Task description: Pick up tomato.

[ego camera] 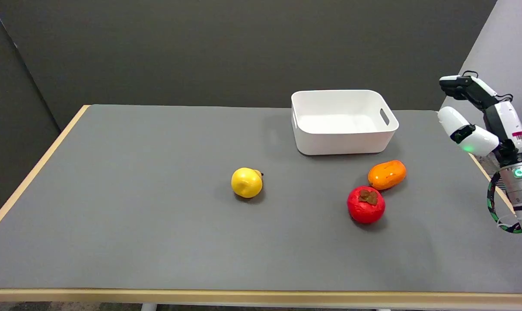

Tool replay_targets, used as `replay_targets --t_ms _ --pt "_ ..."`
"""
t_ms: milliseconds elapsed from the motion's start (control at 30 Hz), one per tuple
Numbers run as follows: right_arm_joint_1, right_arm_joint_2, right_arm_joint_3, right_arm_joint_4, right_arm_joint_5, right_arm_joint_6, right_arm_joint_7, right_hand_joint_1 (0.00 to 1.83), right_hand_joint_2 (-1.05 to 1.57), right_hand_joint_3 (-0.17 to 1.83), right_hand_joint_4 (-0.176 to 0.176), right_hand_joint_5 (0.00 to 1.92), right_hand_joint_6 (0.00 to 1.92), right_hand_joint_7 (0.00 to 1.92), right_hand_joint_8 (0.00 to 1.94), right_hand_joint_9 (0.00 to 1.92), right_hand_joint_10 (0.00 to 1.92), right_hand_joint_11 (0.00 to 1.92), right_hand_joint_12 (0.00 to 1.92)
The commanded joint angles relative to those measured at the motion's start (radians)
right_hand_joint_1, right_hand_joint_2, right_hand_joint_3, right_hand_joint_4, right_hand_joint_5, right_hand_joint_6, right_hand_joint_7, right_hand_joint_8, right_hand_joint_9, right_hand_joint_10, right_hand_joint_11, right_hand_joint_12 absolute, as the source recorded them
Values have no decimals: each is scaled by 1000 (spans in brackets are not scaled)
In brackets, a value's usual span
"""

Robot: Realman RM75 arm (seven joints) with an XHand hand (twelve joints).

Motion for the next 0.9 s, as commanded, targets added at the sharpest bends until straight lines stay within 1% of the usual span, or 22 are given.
replay_targets --t_ms 33,233,333,467,567,700,900 --pt "-10 5 -198 1 4 81 -28 476 670 878 134 356 735 468 487 339 794 129 1206" --pt "-14 3 -262 10 -23 100 -26 454 655 875 137 361 749 481 504 351 819 149 1237" --pt "-14 -1 -279 39 -100 75 -26 449 654 875 139 365 759 490 518 360 833 160 1252" --pt "-14 -2 -294 77 -210 -19 -33 443 652 874 141 368 768 495 525 364 839 167 1261" --pt "-13 -2 -277 82 -284 -115 -37 431 651 874 139 365 760 488 515 356 825 163 1256" --pt "-12 -2 -216 78 -367 -232 -64 407 648 878 131 349 712 455 468 323 772 134 1217" --pt "-10 -2 -140 54 -504 -264 -74 374 645 886 125 331 664 430 439 301 734 110 1181"
